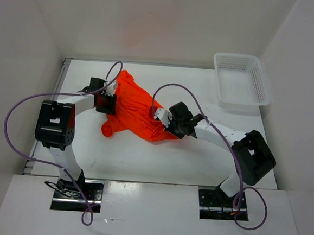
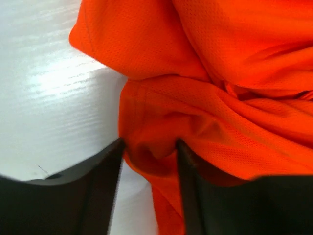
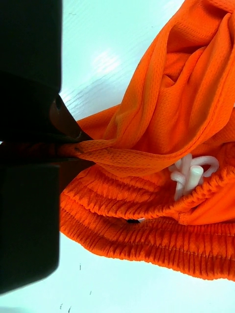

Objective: Fold and stack the shorts
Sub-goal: Move the shorts to the center of the board, then flatten the shorts out

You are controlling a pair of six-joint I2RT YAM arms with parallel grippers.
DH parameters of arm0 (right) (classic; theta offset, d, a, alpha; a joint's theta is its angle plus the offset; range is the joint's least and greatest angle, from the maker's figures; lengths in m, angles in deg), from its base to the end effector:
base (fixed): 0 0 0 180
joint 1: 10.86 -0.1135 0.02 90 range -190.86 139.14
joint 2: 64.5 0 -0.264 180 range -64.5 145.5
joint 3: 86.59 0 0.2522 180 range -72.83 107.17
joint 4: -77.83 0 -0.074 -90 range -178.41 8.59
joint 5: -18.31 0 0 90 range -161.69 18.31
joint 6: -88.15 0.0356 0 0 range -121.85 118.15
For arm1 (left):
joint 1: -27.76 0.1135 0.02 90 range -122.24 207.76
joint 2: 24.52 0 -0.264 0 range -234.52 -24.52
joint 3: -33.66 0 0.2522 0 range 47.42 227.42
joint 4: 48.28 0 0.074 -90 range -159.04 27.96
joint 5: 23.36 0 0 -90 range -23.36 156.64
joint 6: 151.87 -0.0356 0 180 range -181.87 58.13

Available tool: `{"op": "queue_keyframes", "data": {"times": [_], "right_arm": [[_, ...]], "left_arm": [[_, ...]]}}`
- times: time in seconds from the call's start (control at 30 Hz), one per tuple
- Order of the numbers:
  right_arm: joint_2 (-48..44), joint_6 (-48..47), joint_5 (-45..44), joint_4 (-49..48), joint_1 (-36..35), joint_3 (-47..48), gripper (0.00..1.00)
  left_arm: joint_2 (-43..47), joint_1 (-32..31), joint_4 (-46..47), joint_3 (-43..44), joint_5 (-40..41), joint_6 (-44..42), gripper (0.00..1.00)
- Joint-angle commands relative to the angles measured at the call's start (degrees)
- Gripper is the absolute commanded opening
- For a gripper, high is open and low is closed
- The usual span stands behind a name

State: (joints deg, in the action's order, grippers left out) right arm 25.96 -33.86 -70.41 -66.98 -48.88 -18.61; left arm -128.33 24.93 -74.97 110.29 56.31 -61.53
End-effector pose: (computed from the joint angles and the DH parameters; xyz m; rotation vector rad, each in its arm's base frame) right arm 0.2467 0.1939 0.1885 -1.4863 2.1069 0.0679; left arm 0.3709 -0.0247 0.1666 0.1283 2.5033 -0.2490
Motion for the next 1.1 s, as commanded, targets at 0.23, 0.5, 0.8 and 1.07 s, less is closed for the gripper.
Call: {"op": "queue_keyframes", "data": {"times": [0.23, 0.5, 0.8, 1.07], "right_arm": [[3.67, 4.76, -3.1, -4.02, 4.45, 11.86, 0.0], [11.05, 5.04, -16.12, -14.12, 9.27, 38.2, 0.0], [6.24, -1.65, -13.59, -12.39, 10.6, 40.11, 0.0], [-5.46, -11.14, -7.62, -4.22, 2.88, 12.8, 0.0]], "left_arm": [[-0.71, -0.69, -2.89, 3.91, 0.92, -0.34, 0.0], [2.37, 3.01, -2.81, 38.44, 12.77, -0.34, 0.0], [17.81, -0.23, -7.2, 31.21, 16.3, -0.34, 0.0], [35.42, -7.71, -18.16, -1.41, 13.68, -0.34, 0.14]]}}
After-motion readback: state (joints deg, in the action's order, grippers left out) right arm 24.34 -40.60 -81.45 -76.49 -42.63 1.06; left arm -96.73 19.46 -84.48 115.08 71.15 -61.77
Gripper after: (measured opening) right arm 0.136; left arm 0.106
